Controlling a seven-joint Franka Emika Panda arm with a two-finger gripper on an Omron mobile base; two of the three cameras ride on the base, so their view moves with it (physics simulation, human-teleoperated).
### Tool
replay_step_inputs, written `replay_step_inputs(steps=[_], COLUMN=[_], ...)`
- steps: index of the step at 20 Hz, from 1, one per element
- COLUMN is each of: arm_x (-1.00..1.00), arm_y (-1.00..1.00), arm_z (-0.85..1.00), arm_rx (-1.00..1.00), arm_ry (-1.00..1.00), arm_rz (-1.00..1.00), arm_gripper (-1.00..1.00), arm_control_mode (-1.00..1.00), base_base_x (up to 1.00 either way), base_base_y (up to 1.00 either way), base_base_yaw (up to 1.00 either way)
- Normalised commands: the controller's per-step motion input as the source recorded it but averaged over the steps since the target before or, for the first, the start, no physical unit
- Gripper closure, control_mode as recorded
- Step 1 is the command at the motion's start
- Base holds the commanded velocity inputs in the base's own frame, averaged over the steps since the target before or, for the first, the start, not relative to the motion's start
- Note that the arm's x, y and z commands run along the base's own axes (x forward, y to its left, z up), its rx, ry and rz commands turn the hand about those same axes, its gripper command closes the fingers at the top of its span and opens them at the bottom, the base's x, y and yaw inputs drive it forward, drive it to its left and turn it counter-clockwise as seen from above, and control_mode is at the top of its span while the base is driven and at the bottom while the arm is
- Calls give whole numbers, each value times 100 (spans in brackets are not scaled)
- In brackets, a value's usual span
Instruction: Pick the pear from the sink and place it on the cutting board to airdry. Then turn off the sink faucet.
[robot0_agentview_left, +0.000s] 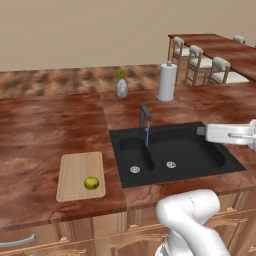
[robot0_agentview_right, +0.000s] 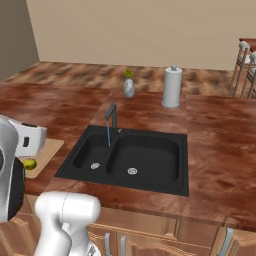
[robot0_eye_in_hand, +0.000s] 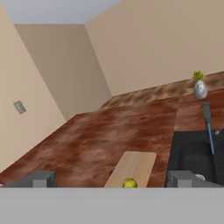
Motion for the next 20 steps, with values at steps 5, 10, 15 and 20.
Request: replay_step_inputs(steps=[5, 10, 15, 20], arm_x=[-11, -7, -3, -19], arm_y=[-35, -16, -6, -9], arm_z=[0, 0, -4, -10], arm_rx=[-1, 0, 0, -1], arm_ry=[0, 0, -7, -34], arm_rz=[11, 9, 8, 8], arm_gripper=[-100, -100, -100, -100], arm_control_mode=[-100, -100, -100, -100], base_base_x=[0, 0, 0, 0], base_base_y=[0, 0, 0, 0], base_base_yaw=[0, 0, 0, 0])
